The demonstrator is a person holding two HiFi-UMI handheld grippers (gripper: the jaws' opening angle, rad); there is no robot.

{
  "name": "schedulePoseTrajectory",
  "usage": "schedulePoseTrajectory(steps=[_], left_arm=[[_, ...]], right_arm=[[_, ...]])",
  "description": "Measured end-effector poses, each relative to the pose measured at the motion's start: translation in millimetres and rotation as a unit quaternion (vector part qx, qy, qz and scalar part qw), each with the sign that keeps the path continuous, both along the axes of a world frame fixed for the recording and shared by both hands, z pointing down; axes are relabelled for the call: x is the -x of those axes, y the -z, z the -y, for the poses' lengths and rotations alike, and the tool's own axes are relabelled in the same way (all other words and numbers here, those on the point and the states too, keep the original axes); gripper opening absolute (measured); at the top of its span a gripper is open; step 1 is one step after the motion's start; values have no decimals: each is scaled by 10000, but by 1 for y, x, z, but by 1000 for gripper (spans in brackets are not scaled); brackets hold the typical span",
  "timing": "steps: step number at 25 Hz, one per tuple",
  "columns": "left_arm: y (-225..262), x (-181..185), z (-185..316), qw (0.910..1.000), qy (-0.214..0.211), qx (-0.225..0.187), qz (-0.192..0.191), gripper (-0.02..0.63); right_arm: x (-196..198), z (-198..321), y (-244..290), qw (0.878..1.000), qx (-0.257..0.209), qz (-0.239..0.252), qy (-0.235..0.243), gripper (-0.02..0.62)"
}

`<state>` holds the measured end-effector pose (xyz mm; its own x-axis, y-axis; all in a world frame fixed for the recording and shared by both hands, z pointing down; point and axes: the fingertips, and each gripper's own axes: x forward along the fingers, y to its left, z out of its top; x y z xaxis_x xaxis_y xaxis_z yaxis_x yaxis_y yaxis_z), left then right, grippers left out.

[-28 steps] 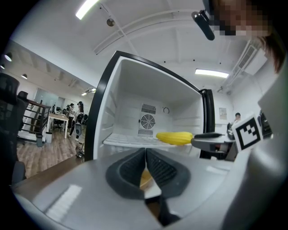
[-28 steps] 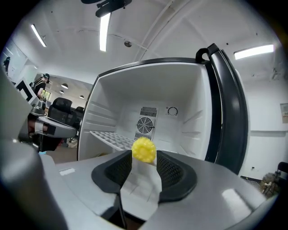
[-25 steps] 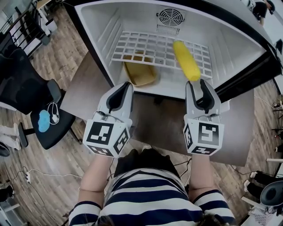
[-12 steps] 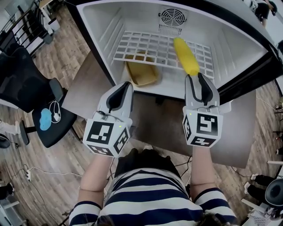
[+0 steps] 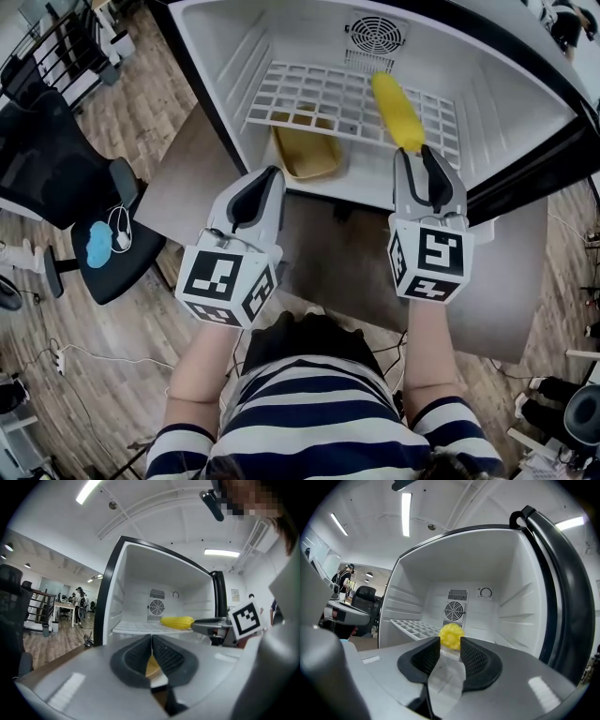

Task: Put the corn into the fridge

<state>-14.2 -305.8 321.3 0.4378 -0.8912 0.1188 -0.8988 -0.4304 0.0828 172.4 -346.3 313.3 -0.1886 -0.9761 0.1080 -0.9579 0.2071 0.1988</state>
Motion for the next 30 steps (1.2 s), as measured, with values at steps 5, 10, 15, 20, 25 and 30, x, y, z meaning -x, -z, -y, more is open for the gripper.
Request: schedulePoseTrajectory(steps=[5, 10, 15, 20, 25, 30], left_arm=[[1, 3, -3, 10000, 46, -12, 2, 0], [6, 10, -6, 9999, 121, -75, -5, 0], [11, 22, -7, 9997, 193, -127, -129, 0], [12, 25, -14, 9996, 59, -89, -253, 0], [15, 31, -23, 9997, -34, -84, -239, 0], [15, 40, -33, 9997, -17, -30, -249, 0]], right_arm=[[3, -5, -1, 9999, 44, 102, 48, 127], [3, -16, -5, 9997, 94, 227, 66, 127], [4, -31, -7, 9995, 153, 267, -28, 127], [5, -48, -10, 9993, 169, 314, -124, 106], [12, -66, 0, 9991, 105, 330, -230, 83], [17, -85, -3, 9983, 189, 488, -266, 44]])
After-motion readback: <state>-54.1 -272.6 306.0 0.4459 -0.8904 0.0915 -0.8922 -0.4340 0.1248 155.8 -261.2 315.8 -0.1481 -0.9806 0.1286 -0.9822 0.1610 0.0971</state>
